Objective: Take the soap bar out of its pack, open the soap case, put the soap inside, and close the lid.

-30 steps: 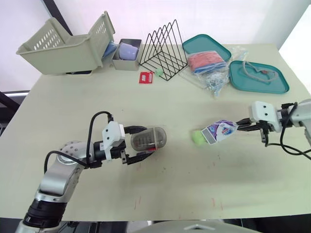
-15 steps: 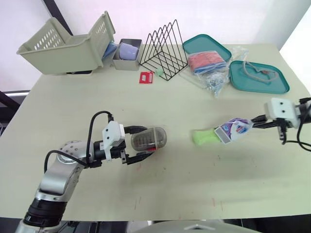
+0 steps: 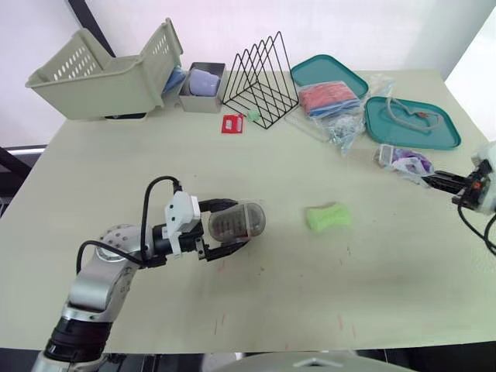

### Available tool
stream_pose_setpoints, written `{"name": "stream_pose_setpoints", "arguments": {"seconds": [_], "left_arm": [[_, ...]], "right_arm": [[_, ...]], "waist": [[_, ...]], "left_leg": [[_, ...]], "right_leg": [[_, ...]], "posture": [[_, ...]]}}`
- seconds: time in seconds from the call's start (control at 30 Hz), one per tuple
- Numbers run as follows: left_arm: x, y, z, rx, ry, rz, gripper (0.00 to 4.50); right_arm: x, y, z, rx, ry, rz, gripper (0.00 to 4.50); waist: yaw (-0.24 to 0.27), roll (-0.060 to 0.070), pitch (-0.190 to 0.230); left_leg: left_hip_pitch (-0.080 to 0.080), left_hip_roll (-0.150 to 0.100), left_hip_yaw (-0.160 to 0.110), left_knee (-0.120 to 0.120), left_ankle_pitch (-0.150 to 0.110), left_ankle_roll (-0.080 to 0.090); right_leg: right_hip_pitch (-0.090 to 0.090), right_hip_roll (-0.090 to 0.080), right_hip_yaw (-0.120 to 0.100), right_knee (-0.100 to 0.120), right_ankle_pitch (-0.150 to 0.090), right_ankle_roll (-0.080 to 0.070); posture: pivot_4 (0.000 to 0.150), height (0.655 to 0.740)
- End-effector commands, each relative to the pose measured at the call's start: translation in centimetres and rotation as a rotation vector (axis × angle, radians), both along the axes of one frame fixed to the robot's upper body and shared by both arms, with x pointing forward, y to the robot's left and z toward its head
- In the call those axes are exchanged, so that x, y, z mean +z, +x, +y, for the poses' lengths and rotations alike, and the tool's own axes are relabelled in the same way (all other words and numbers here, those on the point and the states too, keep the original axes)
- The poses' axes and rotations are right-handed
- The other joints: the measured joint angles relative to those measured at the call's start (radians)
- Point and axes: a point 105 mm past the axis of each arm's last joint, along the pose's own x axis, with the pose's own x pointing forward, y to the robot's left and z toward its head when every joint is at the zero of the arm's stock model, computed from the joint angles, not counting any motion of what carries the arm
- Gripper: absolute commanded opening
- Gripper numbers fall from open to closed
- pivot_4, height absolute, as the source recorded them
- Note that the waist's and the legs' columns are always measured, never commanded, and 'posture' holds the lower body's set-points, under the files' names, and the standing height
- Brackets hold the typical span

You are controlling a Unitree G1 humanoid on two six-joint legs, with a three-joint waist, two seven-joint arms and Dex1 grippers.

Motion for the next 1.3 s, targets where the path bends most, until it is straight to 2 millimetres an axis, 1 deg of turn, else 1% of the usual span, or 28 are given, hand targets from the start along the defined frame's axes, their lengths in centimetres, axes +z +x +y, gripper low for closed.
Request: {"name": "stream_pose_setpoints", "arguments": {"seconds": [0.03, 0.1, 0.13, 0.2, 0.3, 0.4, 0.5, 0.6, 0.7, 0.73, 0.83, 0.9, 0.93, 1.0, 1.13, 1.2, 1.23, 1.27, 1.3], "left_arm": [[1.2, -0.1, -0.2, -0.011, -0.015, -0.047, 4.5], [1.2, -0.1, -0.4, -0.014, -0.016, -0.048, 4.5], [1.3, -0.1, -0.4, -0.016, -0.017, -0.048, 4.5], [1.3, 0.0, -0.5, -0.018, -0.018, -0.05, 4.5], [1.4, 0.1, -0.4, -0.016, -0.017, -0.053, 4.5], [1.6, 0.1, -0.4, -0.013, -0.018, -0.057, 4.5], [1.6, 0.0, -0.5, -0.011, -0.018, -0.057, 4.5], [1.5, 0.0, -0.4, -0.008, -0.016, -0.056, 4.5], [1.4, 0.0, -0.3, -0.004, -0.014, -0.057, 4.5], [1.4, 0.0, -0.3, -0.003, -0.014, -0.058, 4.5], [1.5, 0.1, -0.3, -0.004, -0.015, -0.059, 4.5], [1.7, 0.1, -0.4, -0.006, -0.025, -0.064, 4.5], [1.7, 0.2, -0.4, -0.007, -0.027, -0.066, 4.5], [1.8, 0.2, -0.4, -0.01, -0.035, -0.067, 4.5], [1.9, 0.2, -0.4, -0.016, -0.034, -0.065, 4.5], [1.9, 0.2, -0.4, -0.019, -0.03, -0.065, 4.5], [1.9, 0.2, -0.4, -0.021, -0.027, -0.065, 4.5], [1.9, 0.2, -0.3, -0.022, -0.021, -0.067, 4.5], [1.9, 0.3, -0.3, -0.022, -0.014, -0.07, 4.5]], "right_arm": [[2.0, 0.3, -0.9, -0.317, 0.049, -0.08, 0.04], [1.7, 0.4, -1.0, -0.474, 0.105, -0.084, 0.04], [1.4, 0.3, -0.8, -0.519, 0.108, -0.073, 0.04], [0.9, 0.2, -0.1, -0.555, 0.114, -0.051, 0.04], [0.5, 0.2, 0.5, -0.642, 0.188, -0.024, 0.04], [0.1, 0.4, 1.2, -0.654, 0.195, 0.003, 0.04], [-0.4, 0.3, 1.2, -0.665, 0.186, 0.027, 0.04], [-0.7, 0.2, 1.8, -0.635, 0.197, 0.048, 0.04], [-0.8, 0.2, 2.2, -0.605, 0.196, 0.063, 1.0], [-0.7, 0.2, 2.4, -0.591, 0.192, 0.063, 1.46], [-0.2, 0.2, 2.7, -0.551, 0.164, 0.048, 3.07], [0.5, 0.2, 2.7, -0.513, 0.122, 0.024, 4.34], [0.9, 0.2, 2.7, -0.493, 0.097, 0.011, 4.44], [1.8, 0.3, 2.4, -0.451, 0.039, -0.025, 4.44], [4.9, 0.9, 1.7, -0.362, -0.105, -0.172, 4.44], [6.9, 1.4, 2.9, -0.22, -0.07, -0.284, 4.44], [7.5, 1.5, 3.7, -0.139, -0.039, -0.324, 4.44], [7.8, 1.3, 4.8, -0.032, -0.02, -0.359, 4.44], [7.7, 0.9, 5.8, 0.066, -0.019, -0.376, 4.44]], "waist": [[-0.004, 0.001, 0.0], [-0.006, 0.001, 0.0], [-0.005, 0.001, 0.0], [-0.003, 0.001, 0.0], [-0.001, 0.001, 0.0], [-0.001, 0.001, 0.0], [-0.002, 0.001, 0.0], [-0.004, 0.001, 0.0], [-0.005, 0.001, 0.0], [-0.006, 0.001, 0.0], [-0.006, 0.001, 0.0], [-0.006, 0.001, 0.0], [-0.006, 0.001, 0.0], [-0.005, 0.001, 0.0], [-0.006, 0.001, 0.0], [-0.007, 0.0, 0.0], [-0.011, 0.0, 0.0], [-0.015, 0.0, 0.0], [-0.017, 0.0, 0.0]], "left_leg": [[0.0, 0.0, 0.0, 0.0, 0.0, 0.0], [0.0, 0.0, 0.0, 0.0, 0.0, 0.0], [0.0, 0.0, 0.0, 0.0, 0.0, 0.0], [0.0, 0.0, 0.0, 0.0, 0.0, 0.0], [-0.001, 0.0, 0.0, -0.001, 0.0, 0.0], [-0.001, 0.0, 0.0, 0.0, 0.0, 0.0], [-0.001, 0.0, 0.0, -0.001, 0.0, 0.0], [-0.001, 0.0, 0.0, -0.001, 0.0, 0.0], [-0.001, 0.0, 0.0, -0.001, 0.0, 0.0], [-0.001, 0.0, 0.0, -0.001, 0.0, 0.0], [-0.001, 0.0, 0.0, -0.001, 0.0, 0.0], [-0.001, 0.0, 0.0, -0.001, 0.0, 0.0], [-0.001, 0.0, 0.0, -0.001, 0.0, 0.0], [-0.001, 0.0, 0.0, -0.001, 0.0, 0.0], [-0.001, 0.0, 0.0, -0.001, 0.0, 0.0], [-0.001, 0.0, 0.0, -0.001, 0.0, 0.0], [-0.001, 0.0, 0.0, -0.001, 0.0, 0.0], [0.0, 0.0, 0.0, -0.001, 0.0, 0.0], [0.0, 0.0, -0.001, -0.001, 0.0, 0.0]], "right_leg": [[0.0, 0.0, 0.0, 0.0, 0.0, 0.0], [0.0, 0.0, 0.0, 0.0, 0.0, 0.0], [0.0, 0.001, 0.0, 0.0, 0.0, 0.0], [0.0, 0.001, 0.0, 0.0, 0.0, 0.0], [0.0, 0.0, 0.0, -0.001, 0.0, 0.0], [0.0, 0.0, 0.0, -0.001, 0.0, 0.0], [0.0, 0.0, 0.0, -0.001, 0.0, 0.0], [0.0, 0.0, 0.0, -0.001, 0.0, 0.0], [0.0, 0.0, 0.0, -0.001, 0.0, 0.0], [0.0, 0.0, 0.0, -0.001, 0.0, 0.0], [0.0, 0.0, 0.0, -0.001, 0.0, 0.0], [0.0, 0.0, 0.0, -0.001, 0.0, 0.0], [0.0, 0.0, 0.0, -0.001, 0.0, 0.0], [0.0, 0.0, 0.0, -0.001, 0.0, 0.0], [0.0, 0.0, 0.0, -0.001, 0.0, 0.0], [0.0, 0.0, 0.0, -0.001, 0.0, 0.0], [0.0, 0.0, 0.0, -0.001, 0.0, 0.0], [0.0, 0.001, 0.0, -0.001, 0.0, 0.0], [0.0, 0.001, 0.0, -0.001, 0.0, 0.0]], "posture": [[0.15, 0.74], [0.15, 0.74], [0.15, 0.74], [0.15, 0.74], [0.15, 0.74], [0.15, 0.74], [0.15, 0.74], [0.15, 0.74], [0.15, 0.74], [0.15, 0.74], [0.15, 0.74], [0.15, 0.74], [0.15, 0.74], [0.15, 0.74], [0.15, 0.74], [0.15, 0.74], [0.15, 0.74], [0.15, 0.74], [0.15, 0.74]]}}
